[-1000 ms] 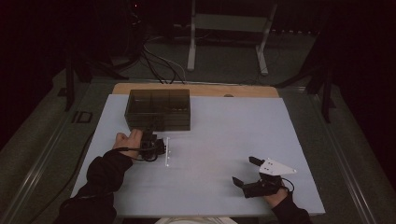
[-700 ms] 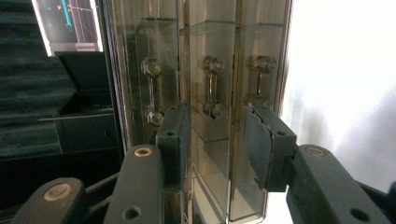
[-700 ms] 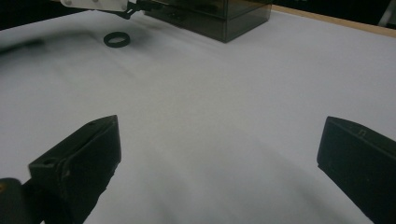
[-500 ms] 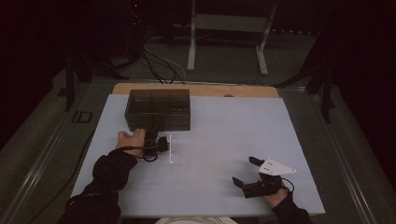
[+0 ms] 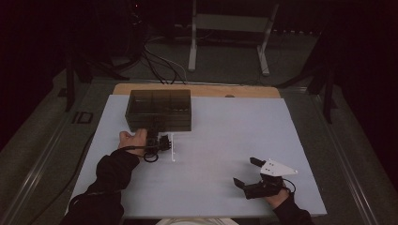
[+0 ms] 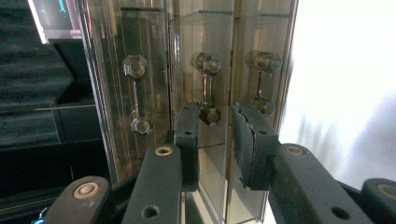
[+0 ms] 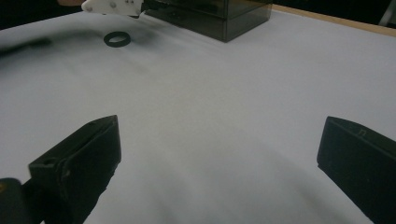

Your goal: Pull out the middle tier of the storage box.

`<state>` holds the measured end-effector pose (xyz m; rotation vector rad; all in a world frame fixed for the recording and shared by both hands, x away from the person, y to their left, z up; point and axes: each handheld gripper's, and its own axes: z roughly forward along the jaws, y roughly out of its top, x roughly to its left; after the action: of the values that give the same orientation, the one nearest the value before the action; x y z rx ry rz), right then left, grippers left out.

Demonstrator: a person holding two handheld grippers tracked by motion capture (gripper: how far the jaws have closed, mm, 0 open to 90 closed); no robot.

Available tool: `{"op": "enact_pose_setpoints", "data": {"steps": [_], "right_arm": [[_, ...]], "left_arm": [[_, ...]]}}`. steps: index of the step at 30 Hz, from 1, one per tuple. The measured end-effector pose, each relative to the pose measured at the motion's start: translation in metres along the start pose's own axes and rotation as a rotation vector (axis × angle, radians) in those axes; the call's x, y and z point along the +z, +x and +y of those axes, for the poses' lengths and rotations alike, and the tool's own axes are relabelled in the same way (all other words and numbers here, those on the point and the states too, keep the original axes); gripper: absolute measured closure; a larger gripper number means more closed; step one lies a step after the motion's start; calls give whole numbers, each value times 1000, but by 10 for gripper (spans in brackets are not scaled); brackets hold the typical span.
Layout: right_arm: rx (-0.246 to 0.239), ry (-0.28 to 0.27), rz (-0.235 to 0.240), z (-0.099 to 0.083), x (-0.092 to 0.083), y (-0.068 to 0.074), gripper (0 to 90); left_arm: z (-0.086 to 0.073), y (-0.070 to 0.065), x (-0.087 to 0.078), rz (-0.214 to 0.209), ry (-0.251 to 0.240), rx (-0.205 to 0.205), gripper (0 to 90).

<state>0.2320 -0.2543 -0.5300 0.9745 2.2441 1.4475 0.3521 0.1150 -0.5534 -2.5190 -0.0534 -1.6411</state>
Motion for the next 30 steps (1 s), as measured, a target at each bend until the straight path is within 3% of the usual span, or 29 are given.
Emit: {"op": "enact_pose_setpoints", "data": {"steps": [5,8,30], "right_arm": [[1,0,0,0,0,0,0],[0,1,1,0,0,0,0],[1,3,2,0,0,0,0]], "left_arm": [[2,1,3,8,-14,-13,769],[3,3,1,5,10,-2,803],[4,0,-3,22,0,-10,823]]}}
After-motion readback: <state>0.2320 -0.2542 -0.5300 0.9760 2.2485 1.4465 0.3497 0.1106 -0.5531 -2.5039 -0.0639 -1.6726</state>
